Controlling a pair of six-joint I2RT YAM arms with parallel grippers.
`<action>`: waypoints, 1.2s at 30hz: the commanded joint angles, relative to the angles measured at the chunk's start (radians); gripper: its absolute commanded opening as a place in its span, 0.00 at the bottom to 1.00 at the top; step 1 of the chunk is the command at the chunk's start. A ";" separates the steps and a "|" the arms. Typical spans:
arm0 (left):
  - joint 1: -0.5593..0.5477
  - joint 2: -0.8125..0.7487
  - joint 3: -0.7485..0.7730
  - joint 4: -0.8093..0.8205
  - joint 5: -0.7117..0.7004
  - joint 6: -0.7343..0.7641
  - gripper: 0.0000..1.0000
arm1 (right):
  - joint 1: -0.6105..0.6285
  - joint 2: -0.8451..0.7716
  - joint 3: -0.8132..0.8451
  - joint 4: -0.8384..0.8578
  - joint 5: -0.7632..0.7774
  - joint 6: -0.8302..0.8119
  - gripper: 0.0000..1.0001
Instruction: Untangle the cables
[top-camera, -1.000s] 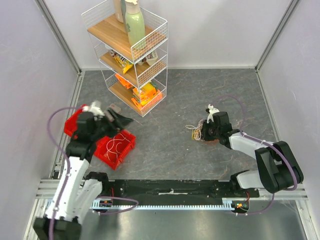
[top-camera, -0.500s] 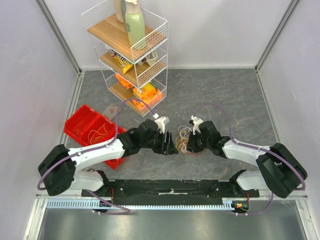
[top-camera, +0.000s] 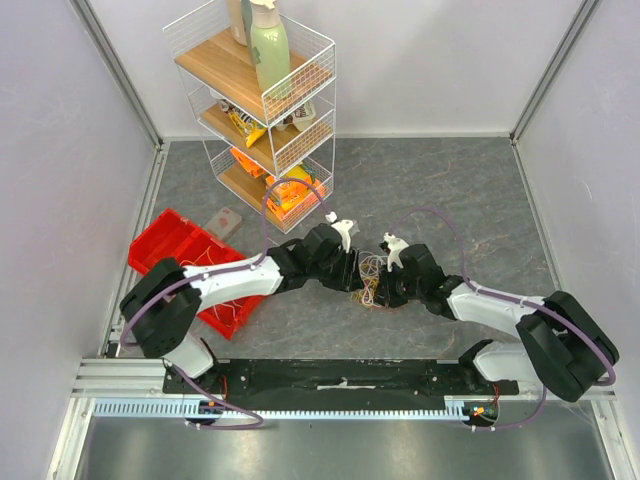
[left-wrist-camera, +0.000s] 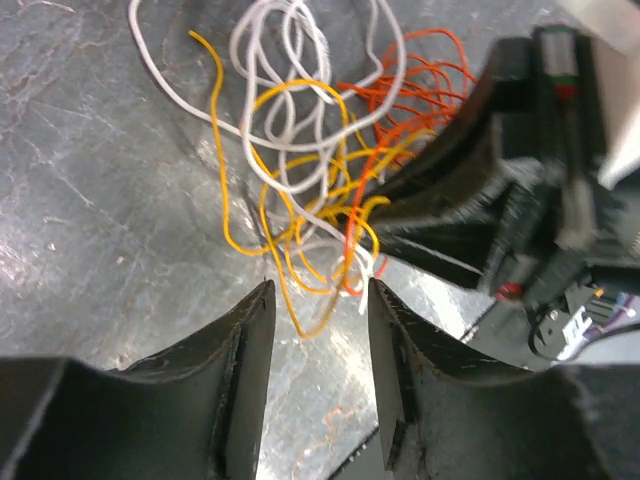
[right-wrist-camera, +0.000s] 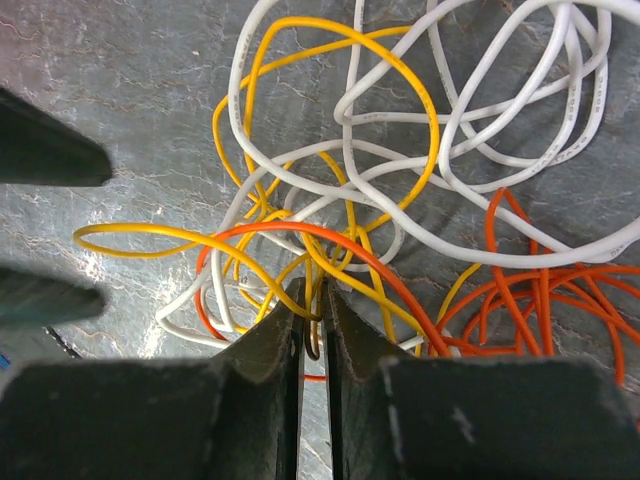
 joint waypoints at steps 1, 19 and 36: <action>0.008 0.079 0.078 -0.022 -0.058 0.036 0.46 | 0.007 -0.045 -0.009 0.002 -0.004 0.015 0.18; 0.008 -0.760 -0.024 -0.271 -0.152 0.045 0.02 | -0.050 -0.122 0.042 -0.216 0.632 0.274 0.43; 0.006 -0.928 0.175 -0.469 -0.533 -0.021 0.02 | -0.346 -0.193 0.056 -0.218 0.174 -0.034 0.63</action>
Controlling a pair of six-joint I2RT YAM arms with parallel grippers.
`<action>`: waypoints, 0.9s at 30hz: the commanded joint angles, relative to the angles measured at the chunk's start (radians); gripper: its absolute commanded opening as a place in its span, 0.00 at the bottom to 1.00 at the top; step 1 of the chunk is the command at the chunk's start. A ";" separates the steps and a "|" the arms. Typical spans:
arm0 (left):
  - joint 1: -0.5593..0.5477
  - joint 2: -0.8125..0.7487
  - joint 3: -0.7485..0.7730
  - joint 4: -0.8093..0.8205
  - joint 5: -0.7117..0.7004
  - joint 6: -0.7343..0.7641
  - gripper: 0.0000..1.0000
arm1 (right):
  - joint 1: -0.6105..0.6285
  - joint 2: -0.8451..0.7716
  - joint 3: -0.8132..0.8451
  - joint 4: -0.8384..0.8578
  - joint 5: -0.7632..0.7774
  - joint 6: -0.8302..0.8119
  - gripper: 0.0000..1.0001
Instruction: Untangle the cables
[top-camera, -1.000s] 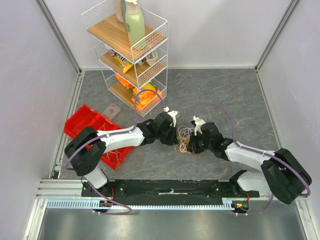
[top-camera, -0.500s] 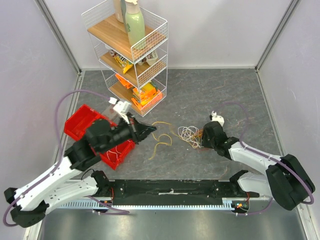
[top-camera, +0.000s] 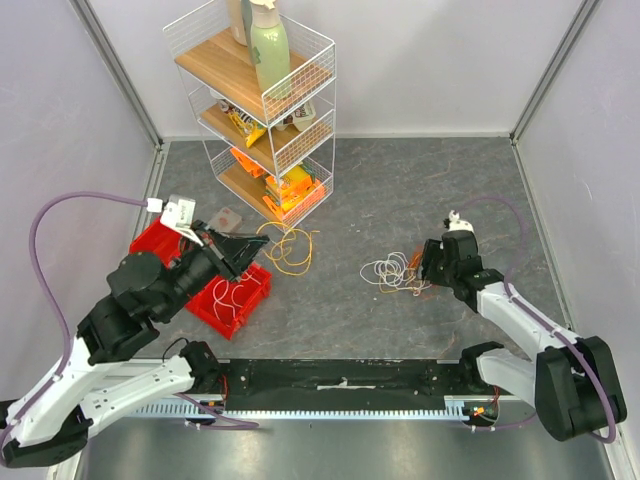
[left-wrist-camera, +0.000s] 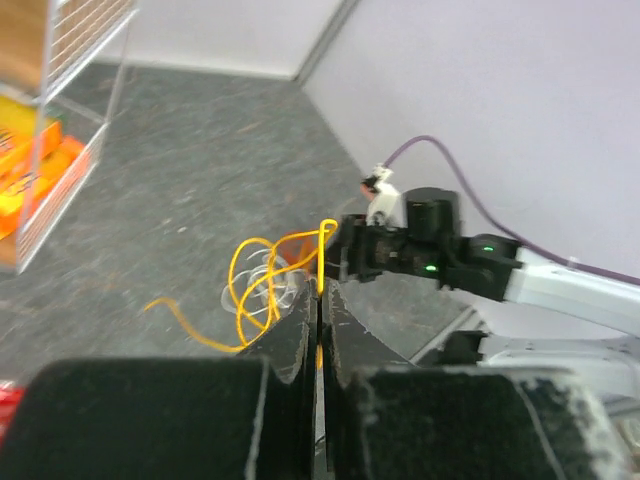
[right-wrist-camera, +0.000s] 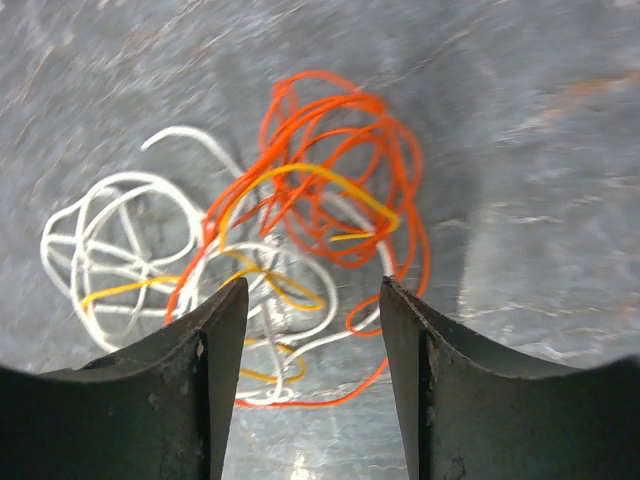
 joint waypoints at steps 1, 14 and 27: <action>0.003 0.071 0.056 -0.159 -0.278 -0.059 0.02 | 0.002 0.037 0.001 0.070 -0.243 -0.107 0.64; 0.562 0.359 0.280 -0.448 -0.248 -0.064 0.02 | 0.003 0.187 -0.010 0.160 -0.276 -0.125 0.64; 0.842 0.314 0.070 -0.386 -0.300 -0.185 0.02 | 0.002 0.195 -0.015 0.177 -0.286 -0.125 0.64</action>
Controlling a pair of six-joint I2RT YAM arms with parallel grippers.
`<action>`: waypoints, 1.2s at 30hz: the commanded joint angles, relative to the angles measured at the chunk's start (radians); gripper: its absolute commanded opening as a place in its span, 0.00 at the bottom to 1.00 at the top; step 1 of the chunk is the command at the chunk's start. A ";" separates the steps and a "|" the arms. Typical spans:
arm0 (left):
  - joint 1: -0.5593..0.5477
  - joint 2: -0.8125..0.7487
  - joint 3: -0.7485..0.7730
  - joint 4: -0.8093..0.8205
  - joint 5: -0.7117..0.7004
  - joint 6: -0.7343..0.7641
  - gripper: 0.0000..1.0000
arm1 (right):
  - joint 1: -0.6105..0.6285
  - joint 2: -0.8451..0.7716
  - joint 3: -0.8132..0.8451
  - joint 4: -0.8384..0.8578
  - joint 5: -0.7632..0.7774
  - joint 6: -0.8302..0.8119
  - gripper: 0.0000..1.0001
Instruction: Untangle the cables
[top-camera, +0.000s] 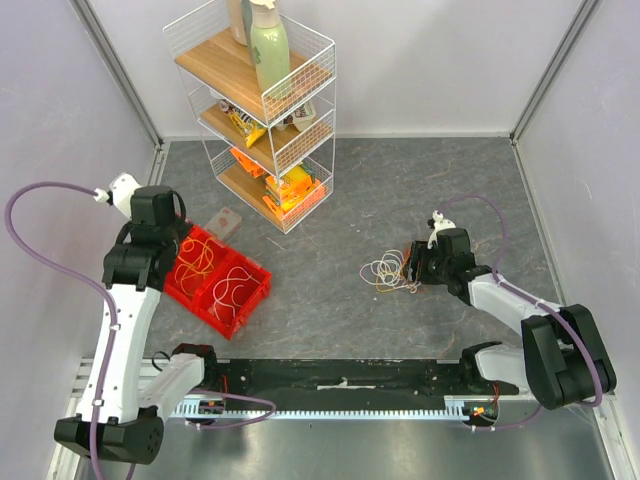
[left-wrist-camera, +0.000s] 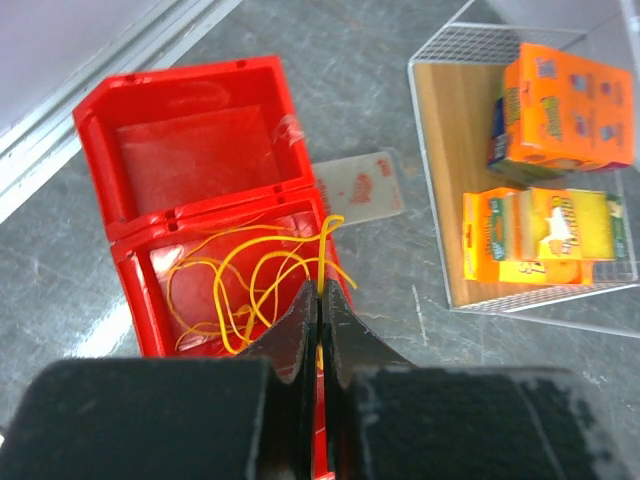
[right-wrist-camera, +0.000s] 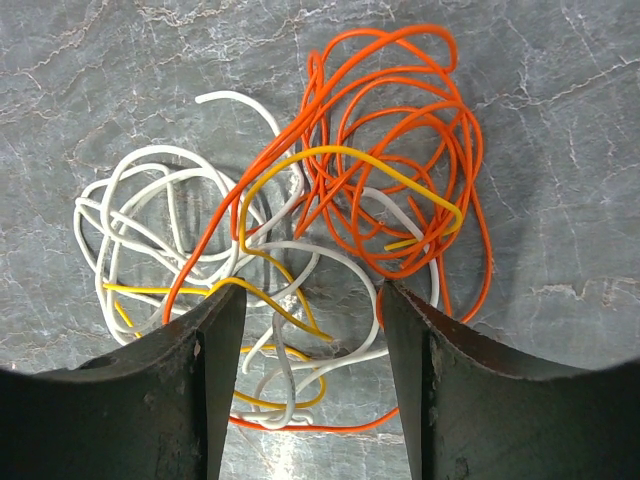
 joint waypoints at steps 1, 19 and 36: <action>0.031 -0.048 -0.087 0.022 -0.014 -0.096 0.02 | 0.002 0.026 0.000 -0.002 -0.027 -0.012 0.64; 0.243 0.098 -0.489 0.218 0.314 -0.245 0.02 | 0.002 0.009 -0.009 0.005 -0.027 -0.009 0.64; 0.323 -0.103 -0.424 0.181 0.492 -0.083 0.91 | 0.002 0.035 0.000 0.002 -0.033 -0.012 0.64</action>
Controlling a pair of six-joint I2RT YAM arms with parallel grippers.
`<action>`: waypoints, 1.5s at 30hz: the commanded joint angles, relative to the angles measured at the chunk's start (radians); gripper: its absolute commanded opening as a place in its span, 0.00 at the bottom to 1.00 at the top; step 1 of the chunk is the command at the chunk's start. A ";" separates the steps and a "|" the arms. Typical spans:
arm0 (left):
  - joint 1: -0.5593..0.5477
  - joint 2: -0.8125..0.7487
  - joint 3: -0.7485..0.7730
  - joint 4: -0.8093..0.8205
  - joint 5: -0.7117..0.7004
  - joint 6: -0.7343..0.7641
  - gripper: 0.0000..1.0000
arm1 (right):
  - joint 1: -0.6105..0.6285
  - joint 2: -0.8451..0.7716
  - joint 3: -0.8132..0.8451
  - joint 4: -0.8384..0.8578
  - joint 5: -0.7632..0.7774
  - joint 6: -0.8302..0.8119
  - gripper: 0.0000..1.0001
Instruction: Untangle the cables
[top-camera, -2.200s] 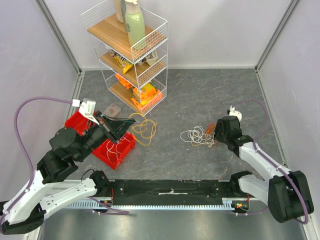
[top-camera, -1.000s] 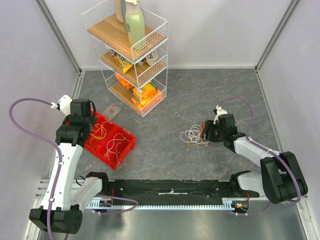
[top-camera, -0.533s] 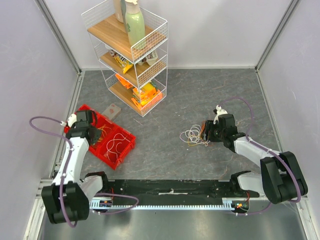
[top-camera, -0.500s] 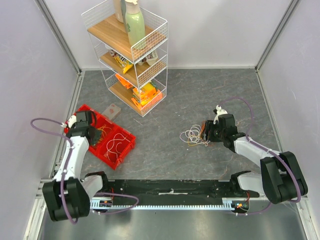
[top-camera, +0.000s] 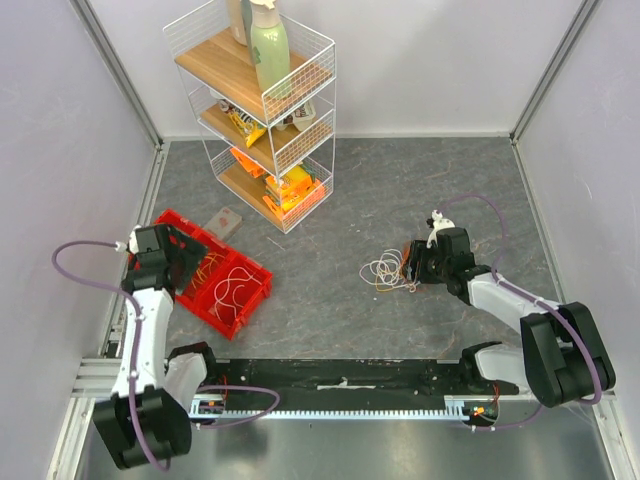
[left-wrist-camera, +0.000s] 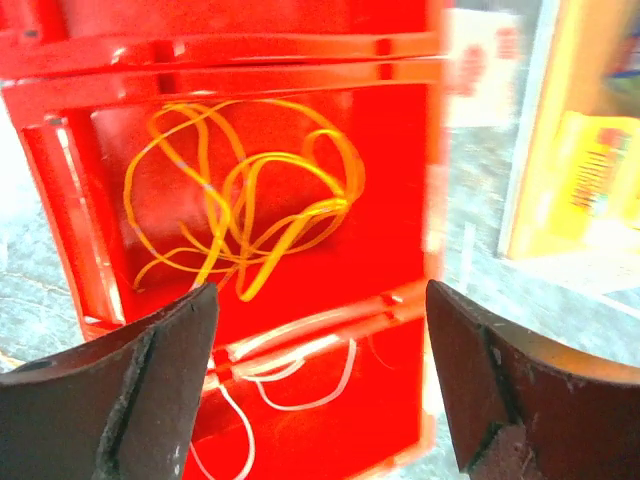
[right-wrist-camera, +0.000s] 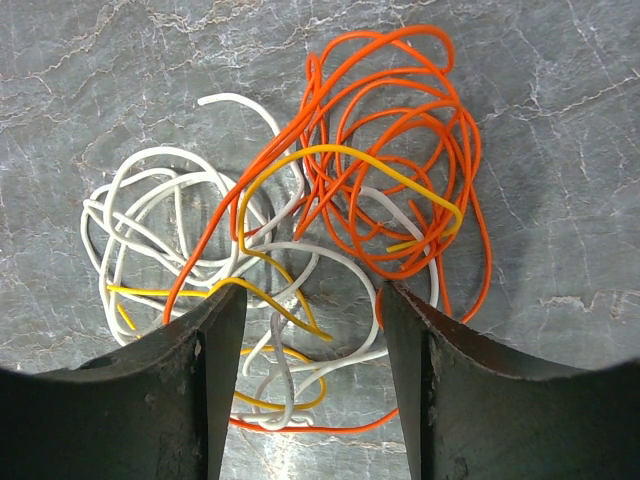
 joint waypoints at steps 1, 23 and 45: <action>0.001 -0.154 0.106 -0.049 0.100 0.057 0.93 | 0.003 0.024 0.000 -0.020 -0.022 -0.009 0.64; -0.989 0.082 -0.086 0.555 0.418 0.005 0.76 | 0.450 -0.080 -0.068 0.215 -0.146 0.133 0.15; -1.068 0.657 0.265 0.574 0.331 0.192 0.58 | 0.459 -0.171 -0.146 0.203 -0.212 0.152 0.15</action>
